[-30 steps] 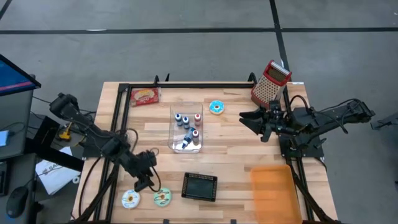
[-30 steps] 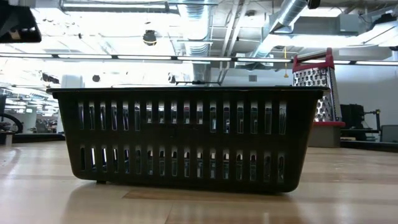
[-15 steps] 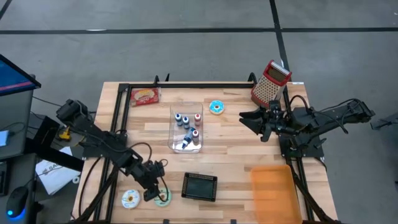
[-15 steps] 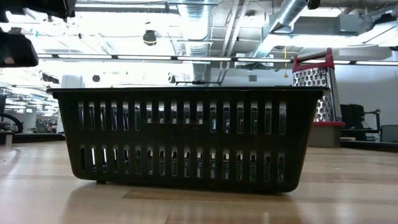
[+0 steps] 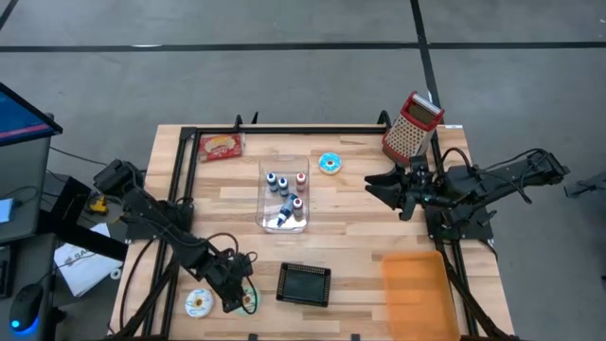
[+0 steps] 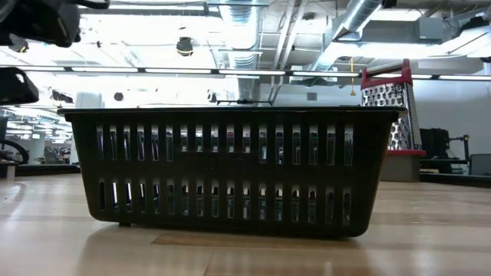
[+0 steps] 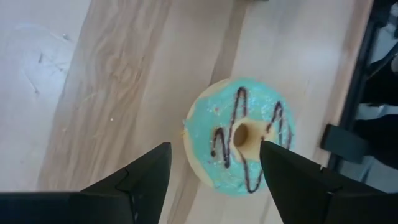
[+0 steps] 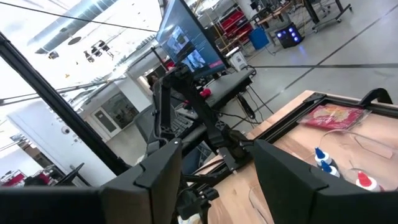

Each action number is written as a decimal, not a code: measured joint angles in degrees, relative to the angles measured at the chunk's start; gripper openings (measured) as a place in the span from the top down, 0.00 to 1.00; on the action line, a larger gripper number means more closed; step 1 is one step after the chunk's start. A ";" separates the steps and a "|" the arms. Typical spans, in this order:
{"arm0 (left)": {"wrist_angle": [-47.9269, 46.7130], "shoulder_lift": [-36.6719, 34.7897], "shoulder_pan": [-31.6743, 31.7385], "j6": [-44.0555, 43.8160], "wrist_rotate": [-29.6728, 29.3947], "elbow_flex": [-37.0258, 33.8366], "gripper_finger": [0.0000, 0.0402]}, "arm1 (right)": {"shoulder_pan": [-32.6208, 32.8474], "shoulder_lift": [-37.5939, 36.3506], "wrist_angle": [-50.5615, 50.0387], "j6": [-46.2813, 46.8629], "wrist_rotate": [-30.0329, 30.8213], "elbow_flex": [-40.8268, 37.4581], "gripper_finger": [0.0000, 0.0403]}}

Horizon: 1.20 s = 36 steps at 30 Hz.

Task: Pick & Place Food Item
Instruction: Put the green donut into the black bin

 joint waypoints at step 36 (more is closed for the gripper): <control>7.67 6.55 -0.92 -6.13 -2.96 0.00 0.74 | -0.01 0.00 -0.06 0.83 0.02 0.00 0.52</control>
